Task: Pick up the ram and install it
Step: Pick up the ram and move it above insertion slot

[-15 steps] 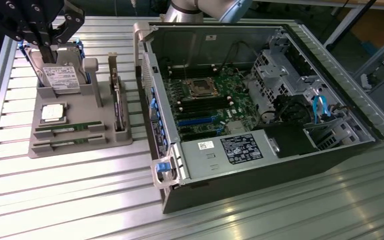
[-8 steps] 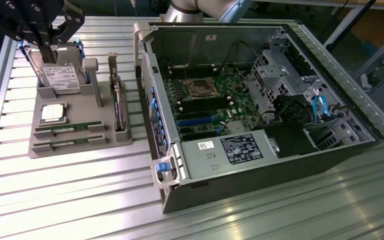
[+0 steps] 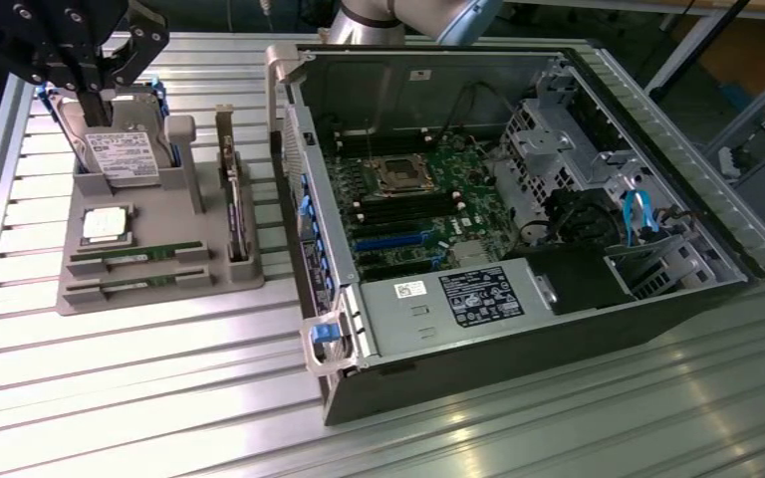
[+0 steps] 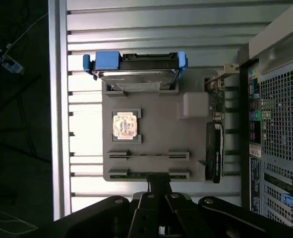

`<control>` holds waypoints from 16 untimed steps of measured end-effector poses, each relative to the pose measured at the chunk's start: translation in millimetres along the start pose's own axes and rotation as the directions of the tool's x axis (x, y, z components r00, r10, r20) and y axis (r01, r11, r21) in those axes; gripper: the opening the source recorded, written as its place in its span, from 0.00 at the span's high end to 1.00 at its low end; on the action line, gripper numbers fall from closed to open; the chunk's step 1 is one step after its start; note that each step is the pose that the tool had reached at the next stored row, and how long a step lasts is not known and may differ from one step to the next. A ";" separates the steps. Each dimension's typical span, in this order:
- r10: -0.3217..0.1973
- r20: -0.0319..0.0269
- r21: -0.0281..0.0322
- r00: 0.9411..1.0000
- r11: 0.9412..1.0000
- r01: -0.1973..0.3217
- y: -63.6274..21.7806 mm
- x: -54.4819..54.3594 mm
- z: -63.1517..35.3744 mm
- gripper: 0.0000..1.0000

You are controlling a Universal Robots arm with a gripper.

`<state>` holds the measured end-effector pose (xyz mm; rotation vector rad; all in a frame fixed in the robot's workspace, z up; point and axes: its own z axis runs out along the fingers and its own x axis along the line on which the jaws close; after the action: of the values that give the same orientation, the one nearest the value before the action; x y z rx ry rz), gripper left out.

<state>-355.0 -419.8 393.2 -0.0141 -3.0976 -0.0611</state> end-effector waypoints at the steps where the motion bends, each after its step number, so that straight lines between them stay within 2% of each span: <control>1: -0.020 -0.001 0.001 1.000 1.000 0.020 0.0 0.0 0.1 0.90; 5: -0.094 -0.004 0.004 0.996 0.996 0.094 0.0 0.0 0.3 0.90; 10: -0.186 -0.008 0.008 0.983 0.983 0.186 0.0 0.0 0.7 0.90; 11: -0.213 -0.009 0.008 0.977 0.977 0.213 -0.1 0.0 0.9 0.90; 14: -0.306 -0.014 0.012 0.952 0.952 0.306 -0.1 -0.1 1.5 0.90; 16: -0.341 -0.016 0.013 0.940 0.940 0.341 -0.1 0.0 1.7 0.90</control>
<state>-355.1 -419.8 391.5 0.5218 -3.0473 -0.0482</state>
